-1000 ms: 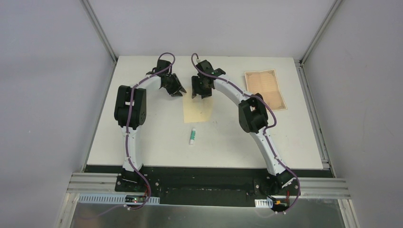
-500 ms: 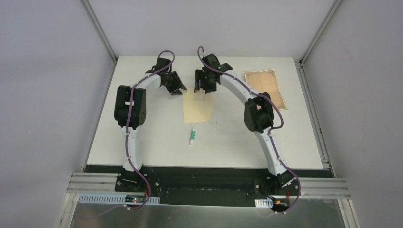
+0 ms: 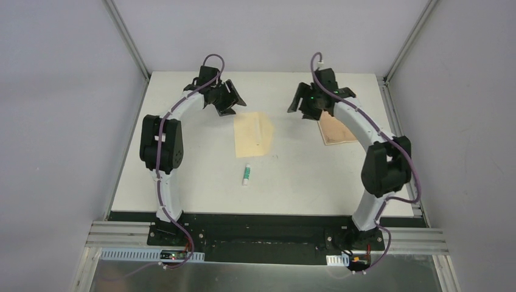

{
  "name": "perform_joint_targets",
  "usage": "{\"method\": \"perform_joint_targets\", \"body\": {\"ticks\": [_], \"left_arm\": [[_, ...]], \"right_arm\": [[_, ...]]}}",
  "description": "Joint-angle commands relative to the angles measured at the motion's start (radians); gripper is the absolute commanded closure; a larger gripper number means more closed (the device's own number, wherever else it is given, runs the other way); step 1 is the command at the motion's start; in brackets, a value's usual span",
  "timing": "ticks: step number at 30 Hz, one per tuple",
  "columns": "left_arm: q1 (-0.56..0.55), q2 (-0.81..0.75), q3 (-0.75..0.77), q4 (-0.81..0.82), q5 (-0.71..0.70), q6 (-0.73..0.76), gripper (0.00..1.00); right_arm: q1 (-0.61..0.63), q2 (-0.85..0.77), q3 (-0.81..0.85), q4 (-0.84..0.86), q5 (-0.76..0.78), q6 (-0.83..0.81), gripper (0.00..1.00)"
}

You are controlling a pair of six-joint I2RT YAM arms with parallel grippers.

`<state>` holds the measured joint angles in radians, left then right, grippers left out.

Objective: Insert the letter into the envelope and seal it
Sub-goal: Pick up the letter from the center of the board.

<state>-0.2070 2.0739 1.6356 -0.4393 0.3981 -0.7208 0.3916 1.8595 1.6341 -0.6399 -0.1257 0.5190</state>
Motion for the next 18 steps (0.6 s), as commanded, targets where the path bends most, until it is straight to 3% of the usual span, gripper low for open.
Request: {"method": "perform_joint_targets", "body": {"ticks": [1, 5, 10, 18], "left_arm": [[-0.078, -0.114, 0.01, 0.024, 0.06, 0.024, 0.39], [-0.133, -0.131, 0.006, 0.04, 0.096, 0.021, 0.39], [-0.19, -0.168, -0.031, 0.054, 0.13, 0.025, 0.39], [-0.209, -0.224, -0.088, 0.077, 0.169, 0.026, 0.39]], "right_arm": [[-0.145, -0.163, -0.189, 0.14, -0.003, 0.082, 0.32], [-0.265, -0.173, -0.234, 0.177, 0.0, 0.038, 0.31], [-0.386, -0.063, -0.166, 0.216, -0.021, -0.017, 0.31], [-0.43, 0.186, -0.002, 0.226, -0.055, -0.044, 0.31]]}}
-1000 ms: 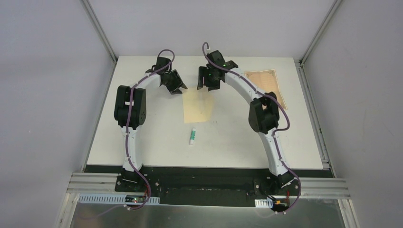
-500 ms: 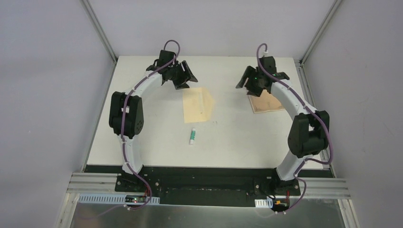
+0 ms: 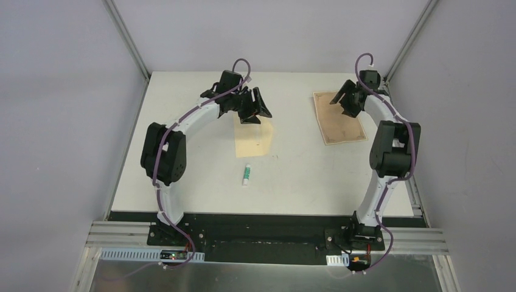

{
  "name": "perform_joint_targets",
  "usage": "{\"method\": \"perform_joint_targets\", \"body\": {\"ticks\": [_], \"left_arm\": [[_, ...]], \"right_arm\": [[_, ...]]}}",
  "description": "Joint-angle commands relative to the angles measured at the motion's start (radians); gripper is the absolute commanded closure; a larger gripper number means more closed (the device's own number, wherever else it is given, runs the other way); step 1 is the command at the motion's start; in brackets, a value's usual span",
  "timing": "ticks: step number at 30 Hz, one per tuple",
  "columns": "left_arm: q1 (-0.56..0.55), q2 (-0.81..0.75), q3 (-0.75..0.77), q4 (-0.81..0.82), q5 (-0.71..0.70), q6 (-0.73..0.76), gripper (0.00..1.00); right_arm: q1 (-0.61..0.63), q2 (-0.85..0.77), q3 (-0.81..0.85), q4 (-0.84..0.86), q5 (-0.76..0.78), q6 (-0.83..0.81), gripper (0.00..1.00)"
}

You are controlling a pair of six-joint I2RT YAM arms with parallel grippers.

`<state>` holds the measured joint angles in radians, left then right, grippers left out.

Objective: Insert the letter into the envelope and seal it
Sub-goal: Pick up the letter from the center of the board.

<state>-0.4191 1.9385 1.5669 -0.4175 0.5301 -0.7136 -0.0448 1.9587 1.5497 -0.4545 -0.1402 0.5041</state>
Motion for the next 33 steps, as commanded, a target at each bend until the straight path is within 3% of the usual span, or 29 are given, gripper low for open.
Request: {"method": "perform_joint_targets", "body": {"ticks": [1, 6, 13, 25, 33], "left_arm": [[0.003, -0.093, -0.026, 0.059, 0.036, 0.02, 0.39], [0.003, -0.092, -0.025, 0.06, 0.039, 0.021, 0.39], [0.004, -0.053, 0.0, 0.073, 0.024, -0.001, 0.39], [0.006, 0.114, 0.167, 0.02, -0.017, 0.032, 0.38], [-0.006, 0.293, 0.31, 0.039, 0.133, 0.124, 0.34]], "right_arm": [[0.008, 0.11, 0.095, 0.038, -0.047, -0.029, 0.31], [0.034, 0.156, 0.087, 0.031, -0.06, -0.037, 0.3], [0.115, 0.109, -0.055, 0.048, -0.076, -0.04, 0.28], [0.281, -0.164, -0.414, 0.093, -0.145, -0.009, 0.27], [0.31, -0.319, -0.406, -0.005, -0.167, -0.036, 0.25]]}}
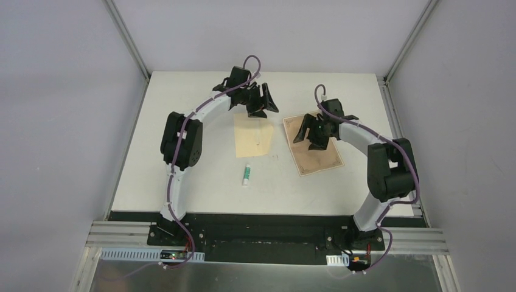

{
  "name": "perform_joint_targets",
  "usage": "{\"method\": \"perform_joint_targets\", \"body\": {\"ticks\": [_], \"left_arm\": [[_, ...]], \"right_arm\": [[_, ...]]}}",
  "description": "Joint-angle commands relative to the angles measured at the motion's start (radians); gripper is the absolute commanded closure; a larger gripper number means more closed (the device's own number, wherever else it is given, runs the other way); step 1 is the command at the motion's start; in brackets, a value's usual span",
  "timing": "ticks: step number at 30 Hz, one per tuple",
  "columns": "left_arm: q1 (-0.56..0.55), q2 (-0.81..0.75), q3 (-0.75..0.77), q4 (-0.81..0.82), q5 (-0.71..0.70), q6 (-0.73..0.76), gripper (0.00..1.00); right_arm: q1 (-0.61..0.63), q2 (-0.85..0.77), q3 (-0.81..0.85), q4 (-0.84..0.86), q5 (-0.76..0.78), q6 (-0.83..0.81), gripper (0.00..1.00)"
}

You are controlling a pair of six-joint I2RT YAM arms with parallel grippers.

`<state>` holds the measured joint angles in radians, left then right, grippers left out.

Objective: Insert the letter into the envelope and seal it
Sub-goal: Pick up the letter from the center of the board.

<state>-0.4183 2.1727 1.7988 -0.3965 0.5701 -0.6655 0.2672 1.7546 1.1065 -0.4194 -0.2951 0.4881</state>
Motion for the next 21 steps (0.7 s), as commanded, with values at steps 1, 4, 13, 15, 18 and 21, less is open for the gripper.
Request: {"method": "perform_joint_targets", "body": {"ticks": [1, 4, 13, 15, 18, 21], "left_arm": [[-0.01, 0.081, 0.092, 0.02, 0.109, 0.085, 0.34], [-0.022, 0.122, 0.126, 0.033, 0.146, 0.11, 0.33], [-0.068, 0.248, 0.253, 0.042, 0.187, 0.12, 0.33], [-0.081, 0.266, 0.262, 0.063, 0.193, 0.102, 0.33], [-0.105, 0.291, 0.275, 0.088, 0.2, 0.081, 0.34], [-0.129, 0.313, 0.287, 0.086, 0.187, 0.075, 0.38]], "right_arm": [[-0.002, -0.132, 0.05, -0.056, -0.009, -0.021, 0.25], [-0.002, -0.178, 0.076, -0.111, 0.031, -0.022, 0.25], [-0.013, -0.312, 0.069, -0.176, 0.1, 0.021, 0.24], [-0.019, -0.342, 0.062, -0.19, 0.114, 0.026, 0.23], [-0.043, -0.377, 0.037, -0.197, 0.111, 0.037, 0.23], [-0.07, -0.409, 0.017, -0.2, 0.099, 0.048, 0.23]]}}
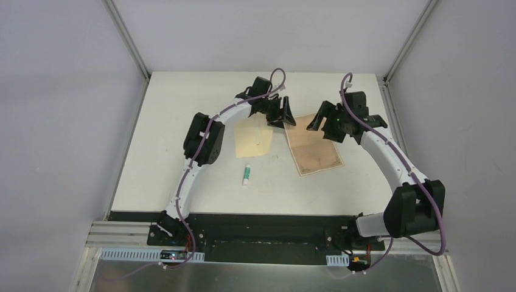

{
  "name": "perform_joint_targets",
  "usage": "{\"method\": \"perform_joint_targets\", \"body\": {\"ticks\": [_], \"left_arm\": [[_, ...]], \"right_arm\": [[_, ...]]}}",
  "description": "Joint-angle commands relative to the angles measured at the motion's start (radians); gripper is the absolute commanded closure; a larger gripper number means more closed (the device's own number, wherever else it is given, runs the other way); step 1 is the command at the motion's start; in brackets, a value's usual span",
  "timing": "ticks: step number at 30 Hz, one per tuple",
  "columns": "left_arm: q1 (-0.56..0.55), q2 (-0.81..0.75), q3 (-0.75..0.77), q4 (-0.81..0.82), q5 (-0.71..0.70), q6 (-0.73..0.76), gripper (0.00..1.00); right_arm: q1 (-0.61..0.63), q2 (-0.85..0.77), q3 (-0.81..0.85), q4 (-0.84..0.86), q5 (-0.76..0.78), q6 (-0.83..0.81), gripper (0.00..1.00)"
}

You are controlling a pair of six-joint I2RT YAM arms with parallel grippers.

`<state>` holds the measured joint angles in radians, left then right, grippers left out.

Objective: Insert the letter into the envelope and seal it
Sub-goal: Pick up the letter from the center of the board, then fold the letter.

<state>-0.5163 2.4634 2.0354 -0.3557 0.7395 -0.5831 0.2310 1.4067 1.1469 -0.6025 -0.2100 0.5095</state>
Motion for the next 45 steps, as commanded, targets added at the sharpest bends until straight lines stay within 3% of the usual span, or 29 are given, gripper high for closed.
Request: {"method": "perform_joint_targets", "body": {"ticks": [1, 6, 14, 21, 30, 33, 45], "left_arm": [[-0.036, 0.029, 0.049, 0.048, 0.013, -0.012, 0.39], [-0.046, 0.027, -0.004, 0.142, 0.024, -0.077, 0.52], [-0.048, -0.037, -0.092, 0.299, 0.043, -0.23, 0.99], [-0.044, -0.17, -0.237, 0.479, -0.026, -0.485, 1.0], [-0.031, -0.292, -0.342, 0.563, -0.098, -0.686, 1.0], [-0.027, -0.322, -0.368, 0.603, -0.101, -0.759, 1.0], [-0.024, -0.439, -0.452, 0.684, -0.139, -0.836, 1.0]], "right_arm": [[-0.042, -0.071, -0.029, -0.018, 0.01, 0.029, 0.23], [-0.064, -0.11, -0.053, -0.027, 0.011, 0.032, 0.23], [-0.129, -0.144, -0.095, -0.018, -0.003, 0.058, 0.22], [-0.211, -0.213, -0.153, 0.055, -0.037, 0.13, 0.13], [-0.293, -0.278, -0.22, 0.084, -0.054, 0.199, 0.08], [-0.321, -0.301, -0.282, 0.166, -0.098, 0.252, 0.06], [-0.369, -0.314, -0.397, 0.407, -0.182, 0.496, 0.0]]}}
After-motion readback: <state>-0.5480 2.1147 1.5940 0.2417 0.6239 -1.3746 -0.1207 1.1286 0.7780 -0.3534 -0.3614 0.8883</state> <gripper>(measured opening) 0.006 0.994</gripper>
